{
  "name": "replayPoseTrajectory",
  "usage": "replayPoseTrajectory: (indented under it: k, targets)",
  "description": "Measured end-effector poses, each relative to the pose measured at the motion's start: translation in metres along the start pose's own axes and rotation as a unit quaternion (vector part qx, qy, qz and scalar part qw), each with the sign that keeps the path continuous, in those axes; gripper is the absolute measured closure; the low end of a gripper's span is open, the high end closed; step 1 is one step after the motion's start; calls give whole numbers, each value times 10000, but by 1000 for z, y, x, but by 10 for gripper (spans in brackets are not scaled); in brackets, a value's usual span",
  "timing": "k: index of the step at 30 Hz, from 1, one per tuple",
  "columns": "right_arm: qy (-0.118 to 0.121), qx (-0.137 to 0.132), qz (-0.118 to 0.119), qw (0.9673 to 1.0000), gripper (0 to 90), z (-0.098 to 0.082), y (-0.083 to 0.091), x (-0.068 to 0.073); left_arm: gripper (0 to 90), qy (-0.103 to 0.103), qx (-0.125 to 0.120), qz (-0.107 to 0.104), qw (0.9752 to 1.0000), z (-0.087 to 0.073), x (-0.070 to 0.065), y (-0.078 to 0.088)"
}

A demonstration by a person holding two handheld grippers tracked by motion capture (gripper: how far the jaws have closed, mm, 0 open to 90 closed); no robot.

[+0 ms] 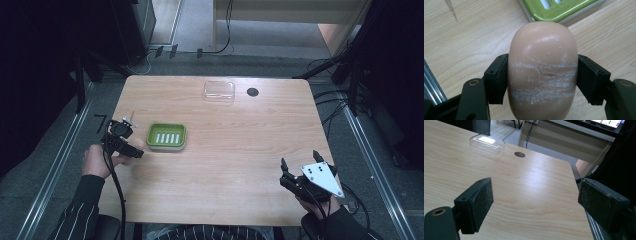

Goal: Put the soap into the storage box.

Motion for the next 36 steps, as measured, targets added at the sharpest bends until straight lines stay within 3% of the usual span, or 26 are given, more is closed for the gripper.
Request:
replayPoseTrajectory:
  k: [36]
  targets:
    - [19, 7, -1, 10000, 136, 0, 0, 0, 334, -525, -63, -106, 9985, 43, -15, -1]
Point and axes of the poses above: each handheld gripper's, and its own axes: y roughly backward along the jaws, z roughly out of its top, x roughly to its left, the point moved 5 cm from there along -y, roughly forward along the jaws, and after that the axes turned 6 degrees about y, right-handed, at the moved point
